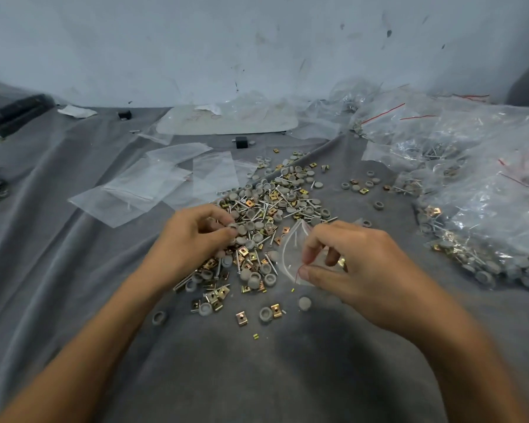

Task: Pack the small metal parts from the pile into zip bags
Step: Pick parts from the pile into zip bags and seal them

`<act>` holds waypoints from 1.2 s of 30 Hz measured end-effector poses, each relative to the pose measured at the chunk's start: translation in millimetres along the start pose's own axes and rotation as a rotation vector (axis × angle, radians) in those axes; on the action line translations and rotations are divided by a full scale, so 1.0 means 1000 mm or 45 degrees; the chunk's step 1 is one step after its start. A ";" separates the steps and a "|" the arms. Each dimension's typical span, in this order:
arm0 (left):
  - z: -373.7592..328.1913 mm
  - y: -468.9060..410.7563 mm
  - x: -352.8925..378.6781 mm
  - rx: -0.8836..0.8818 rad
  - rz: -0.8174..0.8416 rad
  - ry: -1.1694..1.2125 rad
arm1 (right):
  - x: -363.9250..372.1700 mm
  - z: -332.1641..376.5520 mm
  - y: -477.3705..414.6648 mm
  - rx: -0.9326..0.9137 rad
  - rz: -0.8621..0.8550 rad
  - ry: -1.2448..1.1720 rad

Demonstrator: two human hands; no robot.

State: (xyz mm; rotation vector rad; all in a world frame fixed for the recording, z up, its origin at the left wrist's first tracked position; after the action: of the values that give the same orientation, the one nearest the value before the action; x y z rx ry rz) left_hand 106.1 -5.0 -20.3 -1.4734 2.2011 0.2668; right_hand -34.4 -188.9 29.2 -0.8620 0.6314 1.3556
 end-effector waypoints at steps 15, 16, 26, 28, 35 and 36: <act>0.021 0.023 -0.012 -0.297 0.140 0.409 | 0.021 0.006 0.000 0.028 0.105 0.019; 0.021 0.023 -0.011 -0.291 0.142 0.392 | 0.021 0.006 0.000 0.030 0.113 0.021; 0.012 0.017 -0.016 -0.130 -0.054 0.194 | 0.022 0.006 -0.001 0.045 0.115 0.034; 0.008 0.015 -0.018 -0.065 -0.081 0.153 | 0.022 0.005 0.000 0.050 0.120 0.033; 0.012 0.010 -0.021 0.021 -0.118 -0.018 | 0.022 0.003 0.000 0.070 0.131 0.042; 0.013 0.009 -0.021 0.021 -0.112 -0.040 | 0.022 0.003 0.000 0.069 0.129 0.042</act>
State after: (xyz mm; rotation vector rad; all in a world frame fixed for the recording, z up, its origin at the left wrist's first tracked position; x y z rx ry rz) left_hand 107.6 20.9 -22.5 -1.5420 2.1032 0.2400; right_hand -31.7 -174.2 13.3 -0.8192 0.7428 1.4108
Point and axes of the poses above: each hand's wrist, its own y-axis away from the middle knuckle, its own x-axis out of the palm, z = x × y, the point moved 10 cm from there along -y, towards the middle knuckle, and after that the axes turned 3 degrees about x, right-handed, at the moved point
